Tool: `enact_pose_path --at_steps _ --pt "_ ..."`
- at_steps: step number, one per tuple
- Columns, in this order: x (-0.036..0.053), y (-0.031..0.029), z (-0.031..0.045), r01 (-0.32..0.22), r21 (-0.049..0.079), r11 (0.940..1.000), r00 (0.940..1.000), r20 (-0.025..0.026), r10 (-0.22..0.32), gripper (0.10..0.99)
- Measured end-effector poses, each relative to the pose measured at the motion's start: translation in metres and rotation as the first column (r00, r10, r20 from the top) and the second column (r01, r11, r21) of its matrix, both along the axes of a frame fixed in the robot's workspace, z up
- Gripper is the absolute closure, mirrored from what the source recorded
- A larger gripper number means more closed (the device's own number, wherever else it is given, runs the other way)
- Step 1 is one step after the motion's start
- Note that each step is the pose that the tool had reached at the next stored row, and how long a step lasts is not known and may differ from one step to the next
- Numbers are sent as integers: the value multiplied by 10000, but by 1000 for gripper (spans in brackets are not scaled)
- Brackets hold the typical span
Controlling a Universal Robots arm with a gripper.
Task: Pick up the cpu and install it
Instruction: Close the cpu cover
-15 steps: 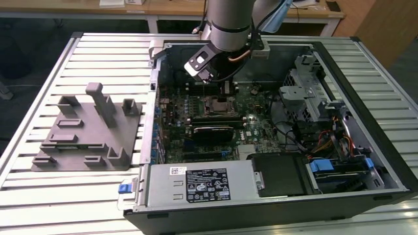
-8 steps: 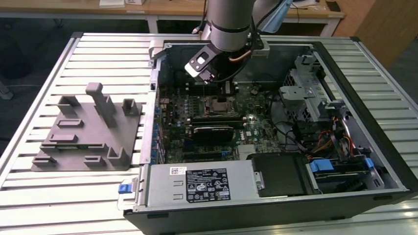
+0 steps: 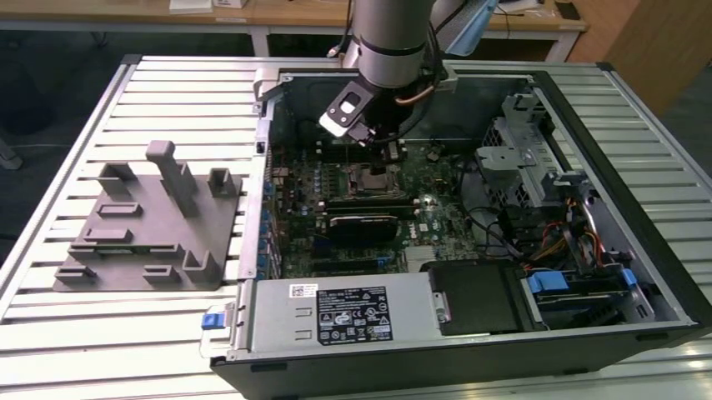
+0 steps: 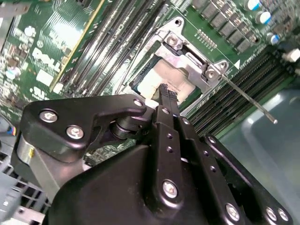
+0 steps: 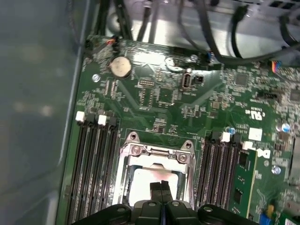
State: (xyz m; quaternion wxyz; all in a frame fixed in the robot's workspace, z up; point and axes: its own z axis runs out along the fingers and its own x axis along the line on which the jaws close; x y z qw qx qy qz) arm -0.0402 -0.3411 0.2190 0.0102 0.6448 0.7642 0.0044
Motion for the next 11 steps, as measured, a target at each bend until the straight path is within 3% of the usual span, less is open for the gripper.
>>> enact_pose_path --at_steps 6,11 --pt "0 0 -4 -1051 -72 9944 9945 -4 1051 980" --pt "0 0 -7 -1939 -131 9809 9810 -13 1939 980"
